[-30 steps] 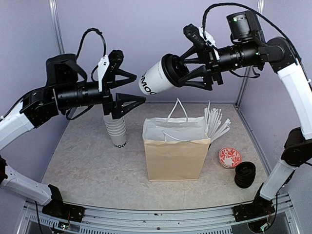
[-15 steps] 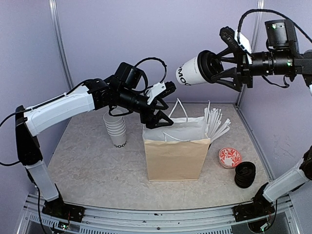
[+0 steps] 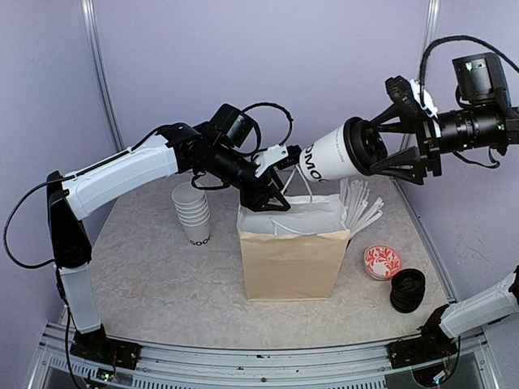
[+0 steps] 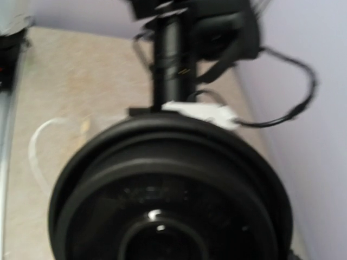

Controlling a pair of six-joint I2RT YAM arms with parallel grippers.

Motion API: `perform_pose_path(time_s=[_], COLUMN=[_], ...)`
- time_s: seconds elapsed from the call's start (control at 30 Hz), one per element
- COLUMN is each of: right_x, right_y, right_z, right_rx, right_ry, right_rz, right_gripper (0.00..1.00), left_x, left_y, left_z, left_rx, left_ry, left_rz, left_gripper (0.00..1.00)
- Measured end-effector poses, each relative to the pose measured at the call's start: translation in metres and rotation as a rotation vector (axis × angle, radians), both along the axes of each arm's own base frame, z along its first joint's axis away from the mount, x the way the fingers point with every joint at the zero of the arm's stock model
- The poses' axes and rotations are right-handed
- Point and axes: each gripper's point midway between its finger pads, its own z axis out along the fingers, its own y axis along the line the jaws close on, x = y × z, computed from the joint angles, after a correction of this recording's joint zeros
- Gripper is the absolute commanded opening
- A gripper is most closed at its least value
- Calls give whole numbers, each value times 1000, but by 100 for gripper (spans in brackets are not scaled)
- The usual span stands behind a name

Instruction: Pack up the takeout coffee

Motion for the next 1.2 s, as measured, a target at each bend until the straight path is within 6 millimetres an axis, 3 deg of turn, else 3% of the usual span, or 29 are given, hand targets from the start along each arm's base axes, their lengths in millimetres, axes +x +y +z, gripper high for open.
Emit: perform_pose_path(time_s=[0.23, 0.43, 0.63, 0.9, 1.2], right_x=[-14, -20, -12, 12, 2], right_y=[0, -3, 0, 17, 31], right_z=[-39, -56, -72, -100, -121], right_rx=[-91, -138, -182, -270, -365], right_ry=[108, 141, 170, 221, 200], right_rz=[68, 91, 81, 51, 74], right_gripper=[47, 45, 41, 39, 37], left_x=[-7, -12, -18, -29, -40], left_y=[3, 4, 4, -2, 1], left_z=[-2, -3, -3, -2, 6], left_rx=[15, 16, 14, 8, -7], left_ry=[37, 63, 99, 123, 154], left_rz=[-14, -22, -30, -42, -23], left_gripper=[38, 28, 20, 0, 0])
